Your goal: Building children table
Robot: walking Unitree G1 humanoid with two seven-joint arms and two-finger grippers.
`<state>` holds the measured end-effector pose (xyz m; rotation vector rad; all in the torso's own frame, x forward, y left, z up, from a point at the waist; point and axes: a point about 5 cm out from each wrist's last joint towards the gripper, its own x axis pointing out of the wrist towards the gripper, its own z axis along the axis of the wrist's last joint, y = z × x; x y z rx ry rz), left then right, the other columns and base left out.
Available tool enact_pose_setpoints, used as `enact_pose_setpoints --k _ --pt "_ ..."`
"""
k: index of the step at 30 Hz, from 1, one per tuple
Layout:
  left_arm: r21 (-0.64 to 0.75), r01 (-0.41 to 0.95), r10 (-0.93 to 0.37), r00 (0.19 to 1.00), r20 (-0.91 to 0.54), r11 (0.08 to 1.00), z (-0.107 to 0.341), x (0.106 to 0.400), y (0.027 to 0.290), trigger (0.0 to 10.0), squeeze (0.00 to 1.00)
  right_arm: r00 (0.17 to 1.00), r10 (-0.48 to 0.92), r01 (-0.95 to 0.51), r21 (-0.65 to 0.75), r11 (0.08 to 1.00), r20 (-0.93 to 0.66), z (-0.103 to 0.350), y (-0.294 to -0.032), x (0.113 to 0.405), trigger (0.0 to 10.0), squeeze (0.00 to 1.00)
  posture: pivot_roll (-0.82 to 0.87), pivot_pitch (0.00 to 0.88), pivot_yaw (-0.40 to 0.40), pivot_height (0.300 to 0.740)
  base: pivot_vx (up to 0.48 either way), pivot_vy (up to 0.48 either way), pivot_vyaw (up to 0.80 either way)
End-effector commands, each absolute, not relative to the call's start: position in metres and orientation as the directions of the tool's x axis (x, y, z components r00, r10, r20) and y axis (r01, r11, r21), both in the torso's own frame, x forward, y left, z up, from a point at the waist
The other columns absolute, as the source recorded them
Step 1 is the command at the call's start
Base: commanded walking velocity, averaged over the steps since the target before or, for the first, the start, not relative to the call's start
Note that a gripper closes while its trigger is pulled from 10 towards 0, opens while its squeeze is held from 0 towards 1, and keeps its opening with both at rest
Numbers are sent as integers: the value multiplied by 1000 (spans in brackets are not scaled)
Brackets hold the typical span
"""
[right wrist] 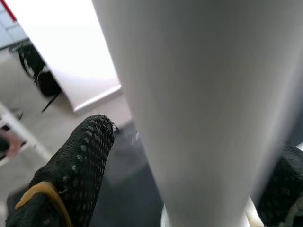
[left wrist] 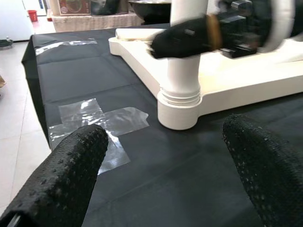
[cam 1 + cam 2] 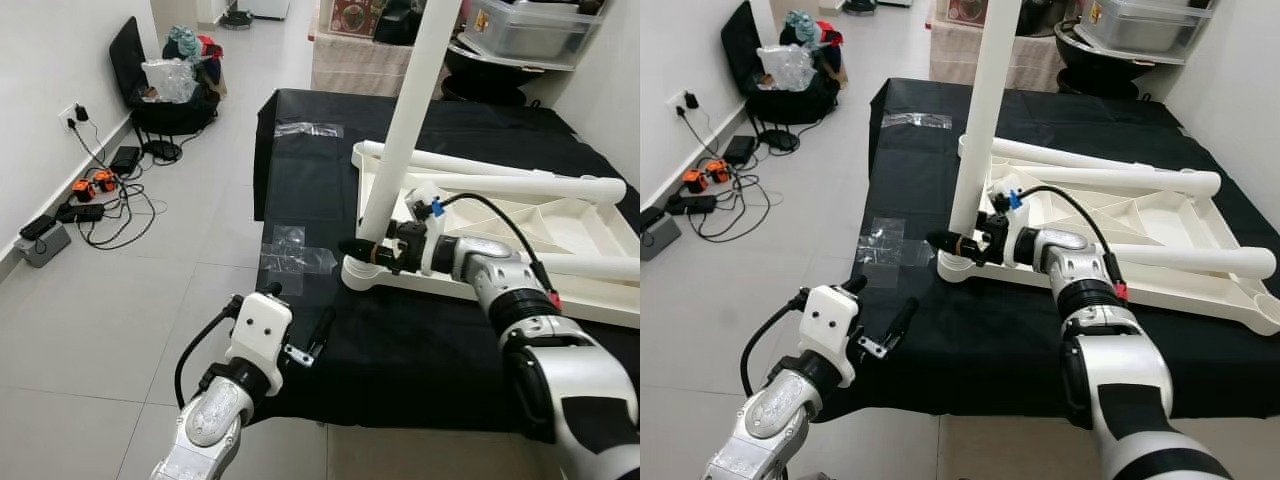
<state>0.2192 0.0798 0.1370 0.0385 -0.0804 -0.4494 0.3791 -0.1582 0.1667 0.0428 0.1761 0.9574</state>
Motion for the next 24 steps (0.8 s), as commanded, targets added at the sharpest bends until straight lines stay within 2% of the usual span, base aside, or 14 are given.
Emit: enact_pose_setpoints --k 1,3,6,9,11,12,13,14,15,20,21,24 --pt "58 437 -440 895 67 898 136 218 79 10000 0 548 831 -824 107 556 -97 170 -149 380 10000 0 91 23 -101 740 0 0 0" --pt "58 438 -442 895 66 897 136 218 79 10000 0 631 775 -767 138 626 -7 179 -136 387 10000 0 93 21 -100 740 0 0 0" --pt "58 438 -441 895 67 897 136 218 79 10000 0 648 761 -754 164 636 27 182 -132 389 10000 0 93 20 -102 740 0 0 0" --pt "58 436 -440 896 68 898 136 219 78 10000 0 609 791 -786 186 590 60 181 -131 385 10000 0 97 21 -106 740 0 0 0" --pt "58 433 -437 897 71 899 137 219 78 10000 0 495 867 -858 196 476 60 172 -136 373 10000 0 95 21 -108 740 0 0 0" --pt "58 433 -437 897 71 899 137 219 78 10000 0 495 867 -858 196 476 60 172 -136 373 10000 0 95 21 -108 740 0 0 0" --pt "57 433 -436 897 72 900 137 219 78 10000 0 443 895 -881 211 423 57 166 -140 365 10000 0 91 22 -107 740 0 0 0" --pt "57 433 -436 897 72 900 137 219 78 10000 0 443 895 -881 211 423 57 166 -140 365 10000 0 91 22 -107 740 0 0 0" --pt "57 433 -436 897 72 900 137 219 78 10000 0 401 915 -897 225 380 51 161 -145 357 10000 0 85 23 -104 740 0 0 0" --pt "56 434 -437 897 71 899 137 219 78 10000 0 369 929 -906 239 350 36 153 -152 349 10000 0 81 23 -99 740 0 0 0" --pt "56 435 -438 896 71 899 137 220 79 10000 0 398 917 -889 250 383 9 148 -155 349 0 0 82 23 -100 740 0 0 0" --pt "56 435 -438 896 71 899 137 220 79 10000 0 426 904 -873 258 413 -6 145 -157 350 0 0 85 25 -101 740 0 0 0"
